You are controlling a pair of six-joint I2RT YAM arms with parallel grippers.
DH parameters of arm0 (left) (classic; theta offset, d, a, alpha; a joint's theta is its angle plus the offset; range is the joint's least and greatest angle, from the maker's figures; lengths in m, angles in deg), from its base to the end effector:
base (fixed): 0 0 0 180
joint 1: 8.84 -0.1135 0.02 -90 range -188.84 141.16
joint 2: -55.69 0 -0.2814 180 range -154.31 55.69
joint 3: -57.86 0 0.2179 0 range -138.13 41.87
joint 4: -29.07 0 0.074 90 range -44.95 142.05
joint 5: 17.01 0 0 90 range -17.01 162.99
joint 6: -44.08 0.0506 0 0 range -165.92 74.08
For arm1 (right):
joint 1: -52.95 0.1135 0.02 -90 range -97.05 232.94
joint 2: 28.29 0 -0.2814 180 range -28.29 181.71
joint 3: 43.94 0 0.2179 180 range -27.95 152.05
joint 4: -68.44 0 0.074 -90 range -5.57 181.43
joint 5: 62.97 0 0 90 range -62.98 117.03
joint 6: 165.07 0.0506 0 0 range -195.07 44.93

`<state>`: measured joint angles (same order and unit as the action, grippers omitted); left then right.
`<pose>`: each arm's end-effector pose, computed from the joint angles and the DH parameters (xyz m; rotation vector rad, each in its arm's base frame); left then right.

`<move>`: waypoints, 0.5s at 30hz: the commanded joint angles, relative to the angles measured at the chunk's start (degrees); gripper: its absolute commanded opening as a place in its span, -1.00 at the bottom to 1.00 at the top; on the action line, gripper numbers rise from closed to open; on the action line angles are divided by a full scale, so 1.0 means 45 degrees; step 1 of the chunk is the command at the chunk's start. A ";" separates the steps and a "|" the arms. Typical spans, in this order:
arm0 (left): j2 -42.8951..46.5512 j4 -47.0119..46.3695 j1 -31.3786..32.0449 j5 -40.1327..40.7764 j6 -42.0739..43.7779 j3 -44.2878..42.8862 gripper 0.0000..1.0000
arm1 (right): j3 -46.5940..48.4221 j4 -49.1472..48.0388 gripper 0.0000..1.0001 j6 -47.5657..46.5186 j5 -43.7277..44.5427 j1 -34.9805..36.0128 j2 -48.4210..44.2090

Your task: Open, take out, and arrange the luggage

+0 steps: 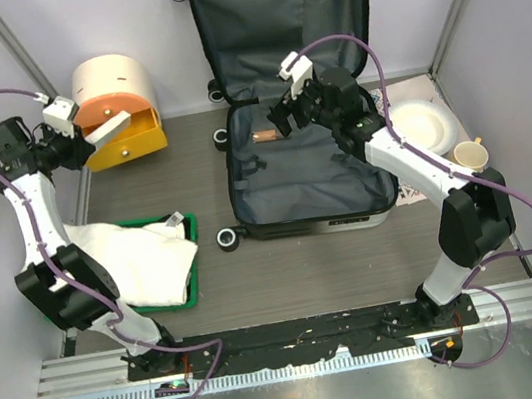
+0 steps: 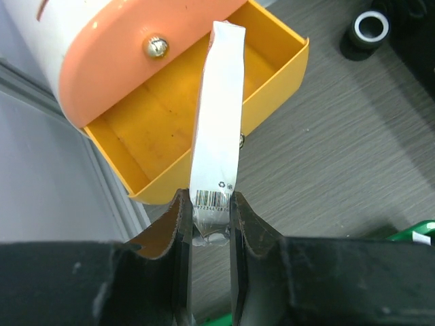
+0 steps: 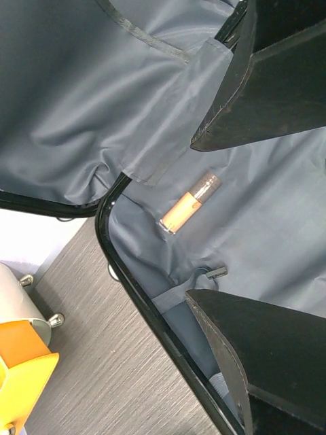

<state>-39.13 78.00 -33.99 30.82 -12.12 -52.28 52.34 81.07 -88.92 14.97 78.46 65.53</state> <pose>0.3282 0.1166 0.3898 0.5504 1.9189 -0.1405 0.3366 0.1723 0.3818 -0.7346 1.5949 0.3325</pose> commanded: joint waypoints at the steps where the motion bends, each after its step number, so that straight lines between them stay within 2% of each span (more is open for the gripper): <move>1: -0.0547 0.0606 0.0002 -0.0412 0.0925 -0.1050 -1.00 | -0.0225 -0.0739 0.75 0.0206 0.0178 0.0013 -0.0556; 7: -0.1426 0.0198 0.0158 -0.0004 0.1081 -0.1655 -0.96 | -0.0460 -0.0739 0.75 0.0206 0.0179 -0.0045 -0.0751; 11: -0.2498 0.0217 0.0237 0.0231 0.1238 -0.2455 -0.87 | -0.0479 -0.0700 0.75 0.0186 0.0120 -0.0085 -0.0771; 15: -0.3183 0.0003 0.0276 0.0367 0.1278 -0.3256 -0.57 | -0.0401 -0.0622 0.75 0.0206 0.0101 -0.0124 -0.0790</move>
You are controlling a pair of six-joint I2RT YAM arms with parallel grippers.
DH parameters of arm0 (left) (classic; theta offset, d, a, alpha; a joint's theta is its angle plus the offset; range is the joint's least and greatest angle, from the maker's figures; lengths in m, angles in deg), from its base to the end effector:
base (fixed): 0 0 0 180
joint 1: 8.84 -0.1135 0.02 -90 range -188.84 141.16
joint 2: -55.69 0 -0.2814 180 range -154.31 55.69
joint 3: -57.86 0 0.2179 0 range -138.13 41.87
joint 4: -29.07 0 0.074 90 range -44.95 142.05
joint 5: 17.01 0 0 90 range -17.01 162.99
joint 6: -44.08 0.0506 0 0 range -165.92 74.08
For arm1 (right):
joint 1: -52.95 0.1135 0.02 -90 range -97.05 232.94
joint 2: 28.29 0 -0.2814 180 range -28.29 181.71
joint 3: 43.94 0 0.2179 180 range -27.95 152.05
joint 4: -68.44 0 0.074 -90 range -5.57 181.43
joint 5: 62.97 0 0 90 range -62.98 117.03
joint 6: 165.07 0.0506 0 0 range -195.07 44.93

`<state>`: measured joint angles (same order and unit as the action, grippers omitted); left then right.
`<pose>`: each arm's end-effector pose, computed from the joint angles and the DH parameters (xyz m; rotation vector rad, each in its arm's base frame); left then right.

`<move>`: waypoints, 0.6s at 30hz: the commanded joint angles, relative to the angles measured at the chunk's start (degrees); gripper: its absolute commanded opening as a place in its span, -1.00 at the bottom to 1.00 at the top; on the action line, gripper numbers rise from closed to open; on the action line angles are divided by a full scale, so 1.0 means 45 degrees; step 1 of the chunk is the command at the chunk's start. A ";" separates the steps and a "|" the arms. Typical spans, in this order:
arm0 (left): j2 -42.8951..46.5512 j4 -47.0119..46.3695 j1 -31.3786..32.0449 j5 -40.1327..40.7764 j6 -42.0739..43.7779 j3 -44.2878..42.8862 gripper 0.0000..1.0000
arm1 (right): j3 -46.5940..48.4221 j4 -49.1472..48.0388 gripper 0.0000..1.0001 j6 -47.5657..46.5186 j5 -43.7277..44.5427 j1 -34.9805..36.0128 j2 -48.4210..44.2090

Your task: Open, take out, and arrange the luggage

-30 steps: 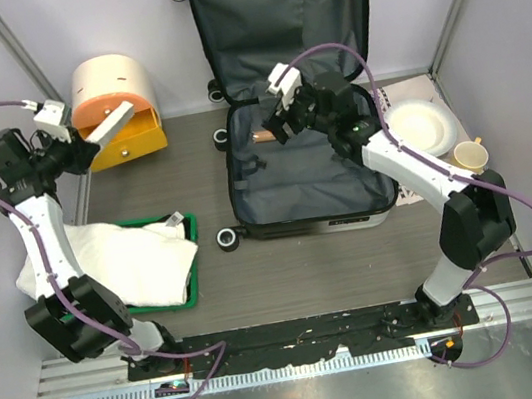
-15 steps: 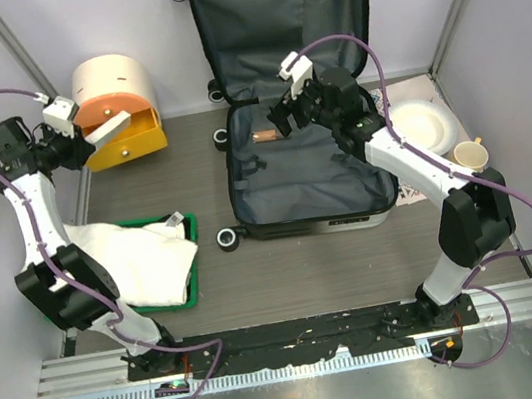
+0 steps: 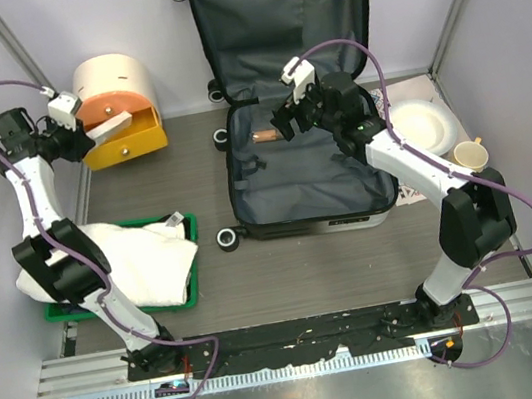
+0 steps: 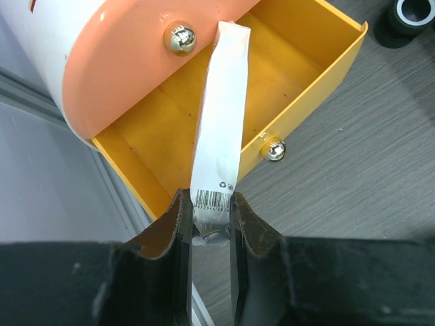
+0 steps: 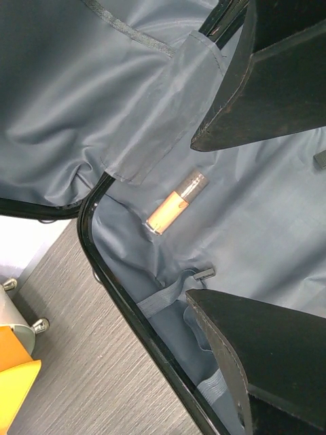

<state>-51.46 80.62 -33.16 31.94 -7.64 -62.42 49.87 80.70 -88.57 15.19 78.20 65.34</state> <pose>0.3810 0.1357 0.3622 0.6108 1.9689 -0.1397 0.3361 0.1700 0.3692 -0.7325 1.6323 0.3315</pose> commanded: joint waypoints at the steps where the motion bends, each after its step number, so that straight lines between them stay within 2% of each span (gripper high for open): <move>1: -0.0543 -0.0735 0.0110 0.0120 0.0243 -0.1101 -0.48 | 0.0148 -0.0520 0.75 0.0128 0.0052 -0.0085 -0.0766; 6: -0.1148 -0.1633 0.0538 0.0938 -0.0457 -0.1395 -0.25 | 0.0070 -0.0383 0.75 0.0128 0.0052 -0.0105 -0.0844; 8: -0.1188 -0.2297 0.0657 0.1505 -0.0946 -0.1298 0.16 | 0.0089 -0.0344 0.75 0.0128 0.0052 -0.0105 -0.0845; 10: -0.1169 -0.2920 0.0696 0.1934 -0.2000 -0.1258 0.48 | 0.0148 -0.0324 0.75 0.0128 0.0013 -0.0105 -0.0825; 12: -0.1033 -0.2867 0.0696 0.2054 -0.2392 -0.1239 0.50 | 0.0187 -0.0285 0.75 0.0089 0.0013 -0.0105 -0.0805; 15: -0.0350 -0.2847 0.0483 0.1508 -0.2900 -0.0674 0.33 | 0.0148 -0.0246 0.75 0.0089 0.0032 -0.0124 -0.0825; 18: 0.0645 -0.3390 0.0113 0.1487 -0.4148 0.0575 0.06 | 0.0050 -0.0187 0.75 0.0128 0.0013 -0.0085 -0.0844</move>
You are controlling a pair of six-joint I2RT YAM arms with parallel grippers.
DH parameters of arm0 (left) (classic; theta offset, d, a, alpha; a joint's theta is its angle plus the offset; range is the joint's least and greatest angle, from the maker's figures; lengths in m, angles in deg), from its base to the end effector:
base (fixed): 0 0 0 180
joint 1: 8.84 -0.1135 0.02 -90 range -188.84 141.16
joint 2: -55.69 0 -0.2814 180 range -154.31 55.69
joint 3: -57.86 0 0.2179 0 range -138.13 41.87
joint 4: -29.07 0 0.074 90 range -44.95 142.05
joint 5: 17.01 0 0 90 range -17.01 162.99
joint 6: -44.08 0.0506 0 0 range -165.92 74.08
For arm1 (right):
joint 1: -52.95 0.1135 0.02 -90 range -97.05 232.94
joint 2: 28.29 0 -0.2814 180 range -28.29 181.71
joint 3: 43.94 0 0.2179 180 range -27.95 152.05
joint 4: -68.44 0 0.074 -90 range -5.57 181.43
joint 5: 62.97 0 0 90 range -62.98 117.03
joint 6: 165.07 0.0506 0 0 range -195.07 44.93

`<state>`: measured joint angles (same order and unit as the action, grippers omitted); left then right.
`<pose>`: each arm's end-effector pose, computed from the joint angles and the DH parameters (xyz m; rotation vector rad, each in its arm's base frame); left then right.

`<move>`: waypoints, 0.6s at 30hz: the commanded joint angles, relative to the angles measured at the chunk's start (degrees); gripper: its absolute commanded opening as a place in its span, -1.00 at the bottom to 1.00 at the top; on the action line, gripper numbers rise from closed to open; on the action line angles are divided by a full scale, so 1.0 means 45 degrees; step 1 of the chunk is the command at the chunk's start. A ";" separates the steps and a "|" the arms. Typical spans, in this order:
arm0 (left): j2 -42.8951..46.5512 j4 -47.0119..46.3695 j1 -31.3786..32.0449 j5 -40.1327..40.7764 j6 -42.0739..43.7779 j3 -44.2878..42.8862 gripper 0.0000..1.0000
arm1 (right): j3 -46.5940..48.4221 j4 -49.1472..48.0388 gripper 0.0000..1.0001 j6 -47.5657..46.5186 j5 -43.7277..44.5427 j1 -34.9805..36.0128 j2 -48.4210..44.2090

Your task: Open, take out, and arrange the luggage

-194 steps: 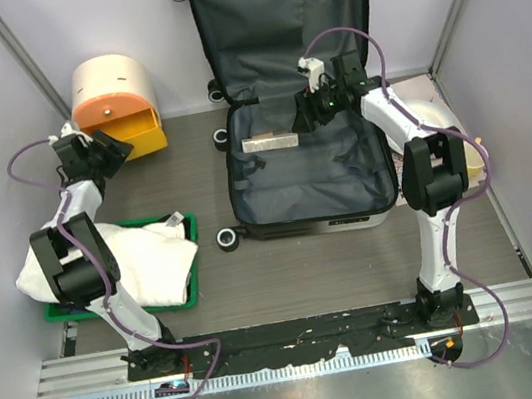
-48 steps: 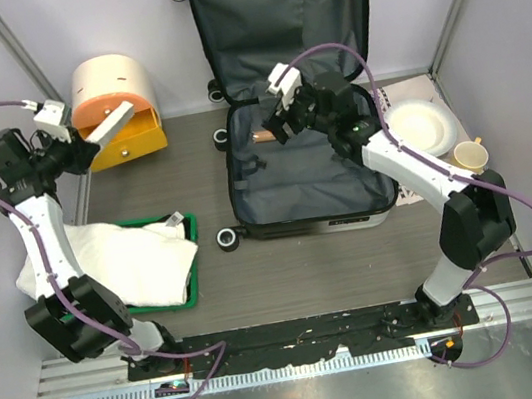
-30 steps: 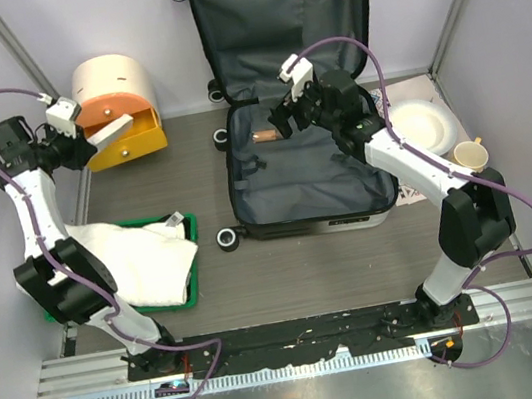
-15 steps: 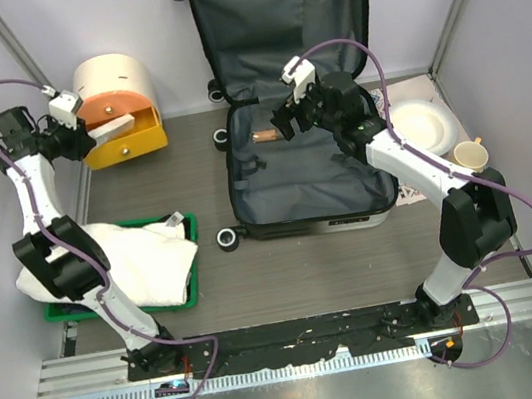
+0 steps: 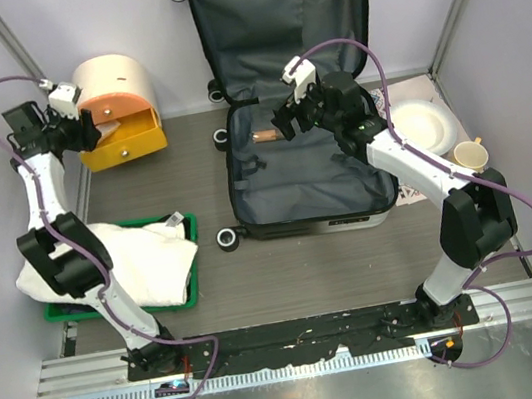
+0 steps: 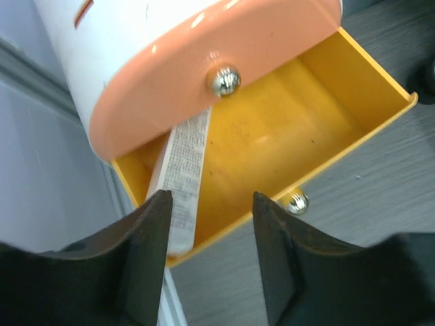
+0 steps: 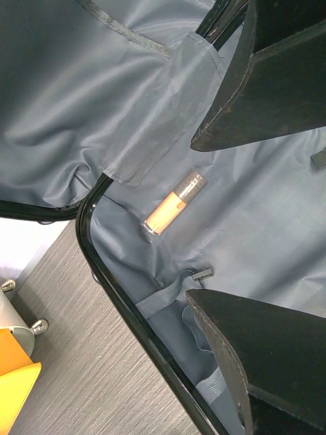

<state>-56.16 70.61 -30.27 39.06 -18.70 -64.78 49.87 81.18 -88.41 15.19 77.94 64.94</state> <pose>0.4185 0.1339 0.3562 0.4431 1.9605 -0.0866 0.3351 0.1676 0.3706 -0.7268 1.6362 0.3303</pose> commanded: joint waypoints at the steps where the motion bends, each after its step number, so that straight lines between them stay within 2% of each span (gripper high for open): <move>1: 0.1866 -0.1285 -0.0666 0.0039 -0.2738 0.1373 -0.06 | 0.0031 -0.0275 0.75 0.0152 -0.0026 -0.0046 -0.0757; 3: 0.2004 -0.1151 -0.1096 0.0352 -0.3546 0.1746 -0.10 | -0.0047 -0.0255 0.75 0.0192 -0.0045 -0.0046 -0.0738; 4: 0.1966 -0.0936 -0.1194 0.0392 -0.3762 0.1766 -0.21 | -0.0067 -0.0255 0.75 0.0230 -0.0104 -0.0046 -0.0737; 9: 0.1829 -0.1187 -0.1234 0.1641 -0.4193 0.2040 -0.50 | -0.0048 -0.0255 0.75 0.0348 -0.0280 -0.0046 -0.0582; 11: 0.1751 -0.1053 -0.1234 0.1099 -0.4331 0.1924 -0.49 | -0.0067 -0.0275 0.75 0.0329 -0.0222 -0.0046 -0.0581; 13: 0.1653 -0.0078 -0.1098 0.0181 -0.3962 0.1767 -0.53 | -0.0125 -0.0275 0.75 0.0270 -0.0182 -0.0046 -0.0620; 15: 0.1711 0.0450 -0.0766 0.0449 -0.3436 0.2058 -0.61 | -0.0262 -0.0275 0.75 0.0212 -0.0066 -0.0046 -0.0717; 18: 0.2062 -0.0014 -0.0570 0.0762 -0.3548 0.3209 -0.66 | -0.0477 -0.0255 0.75 0.0192 -0.0007 -0.0066 -0.0893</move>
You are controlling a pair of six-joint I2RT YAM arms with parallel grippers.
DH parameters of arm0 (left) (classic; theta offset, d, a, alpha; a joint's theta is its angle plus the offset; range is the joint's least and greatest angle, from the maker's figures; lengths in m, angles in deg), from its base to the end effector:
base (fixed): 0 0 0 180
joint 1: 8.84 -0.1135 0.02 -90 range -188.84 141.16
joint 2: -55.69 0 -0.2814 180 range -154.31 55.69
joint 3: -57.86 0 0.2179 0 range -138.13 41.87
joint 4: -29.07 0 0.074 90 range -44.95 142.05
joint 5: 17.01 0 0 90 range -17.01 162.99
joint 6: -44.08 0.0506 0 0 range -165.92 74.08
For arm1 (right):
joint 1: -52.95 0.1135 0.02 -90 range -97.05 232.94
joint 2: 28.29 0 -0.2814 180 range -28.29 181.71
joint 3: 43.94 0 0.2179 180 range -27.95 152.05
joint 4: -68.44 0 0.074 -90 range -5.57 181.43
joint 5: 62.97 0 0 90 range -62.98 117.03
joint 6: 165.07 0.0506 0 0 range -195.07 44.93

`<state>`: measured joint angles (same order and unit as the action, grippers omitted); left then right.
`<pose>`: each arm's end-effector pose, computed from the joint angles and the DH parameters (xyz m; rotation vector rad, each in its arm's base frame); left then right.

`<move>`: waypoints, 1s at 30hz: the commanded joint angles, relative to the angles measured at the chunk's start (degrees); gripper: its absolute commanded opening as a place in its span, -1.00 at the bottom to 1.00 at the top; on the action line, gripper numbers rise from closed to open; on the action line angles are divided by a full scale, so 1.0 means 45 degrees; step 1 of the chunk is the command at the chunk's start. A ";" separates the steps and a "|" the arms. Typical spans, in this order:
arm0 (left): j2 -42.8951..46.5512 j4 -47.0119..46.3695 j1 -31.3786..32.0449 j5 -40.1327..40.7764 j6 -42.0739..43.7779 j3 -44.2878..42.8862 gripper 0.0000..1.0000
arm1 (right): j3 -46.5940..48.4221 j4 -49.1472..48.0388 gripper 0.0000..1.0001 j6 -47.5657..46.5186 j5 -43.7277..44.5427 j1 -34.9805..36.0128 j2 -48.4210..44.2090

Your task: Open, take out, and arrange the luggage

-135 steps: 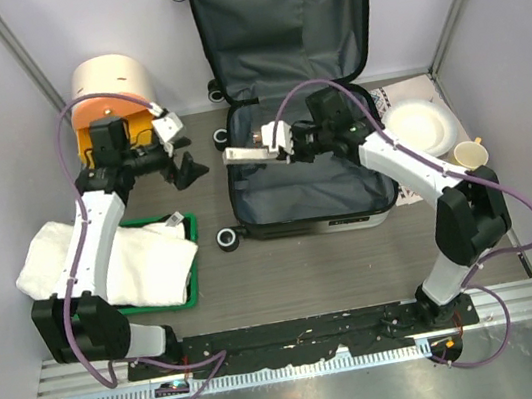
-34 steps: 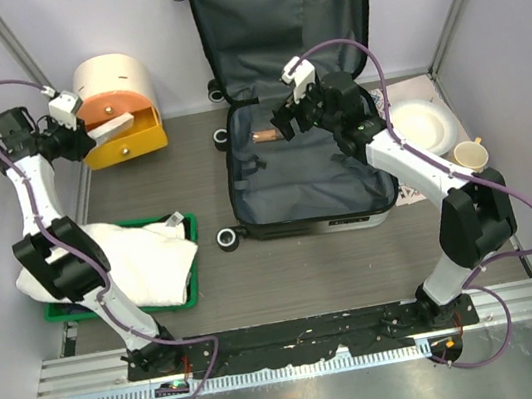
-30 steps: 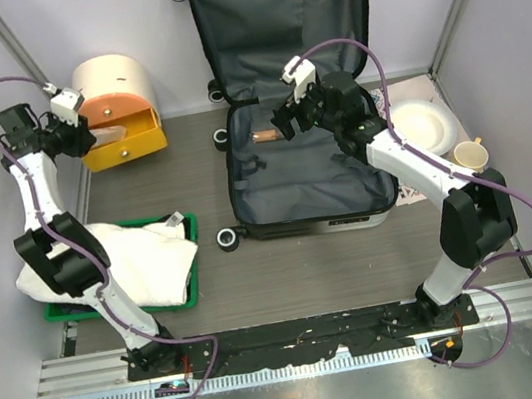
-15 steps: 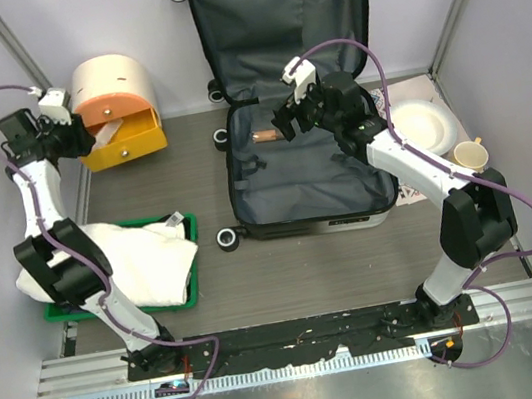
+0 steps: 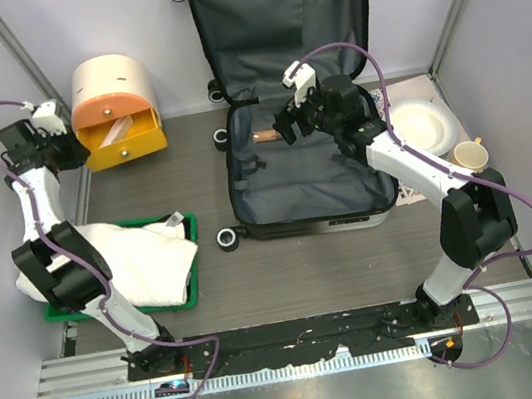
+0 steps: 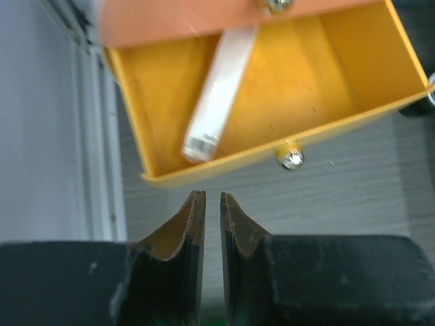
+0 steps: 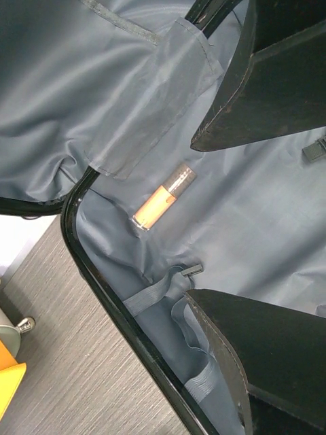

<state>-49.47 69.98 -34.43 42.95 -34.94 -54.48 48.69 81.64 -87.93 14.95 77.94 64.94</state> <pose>0.3787 0.1533 0.3469 0.0312 2.0769 -0.1789 0.3342 0.1675 0.3627 -0.7303 1.6663 0.3410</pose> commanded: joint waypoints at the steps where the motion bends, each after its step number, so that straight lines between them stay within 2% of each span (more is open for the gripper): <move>1: 0.0596 0.0009 0.0392 0.0073 0.0040 0.1272 -0.66 | -0.0234 -0.0377 0.75 0.0085 0.0047 -0.0085 -0.0932; 6: 0.0149 -0.1572 0.1056 0.0621 -0.0876 0.1569 -0.67 | -0.0293 -0.0377 0.75 0.0065 0.0027 -0.0105 -0.0875; 14: -0.1608 -0.4792 0.1896 0.2455 -0.3767 0.0925 -0.62 | -0.0293 -0.0357 0.75 0.0026 0.0086 -0.0183 -0.0913; 20: -0.2684 -0.6161 0.1994 0.3122 -0.5330 0.0046 -0.49 | -0.0488 -0.0260 0.75 0.0007 0.0164 -0.0339 -0.1128; 23: -0.2861 -0.7155 0.2052 0.3063 -0.5955 0.0084 -0.34 | -0.0547 -0.0162 0.75 -0.0032 0.0184 -0.0378 -0.1187; 27: -0.3036 -0.8000 0.2072 0.3062 -0.6872 0.0046 0.07 | -0.0547 -0.0123 0.75 -0.0052 0.0164 -0.0417 -0.1148; 30: -0.2998 -0.8195 0.2072 0.3121 -0.7089 0.0084 0.11 | -0.0469 -0.0084 0.75 -0.0071 0.0144 -0.0417 -0.1070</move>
<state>-63.61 41.82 -25.81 57.62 -62.57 -51.36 46.07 82.58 -88.00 15.34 76.30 62.39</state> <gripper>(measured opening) 0.546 0.873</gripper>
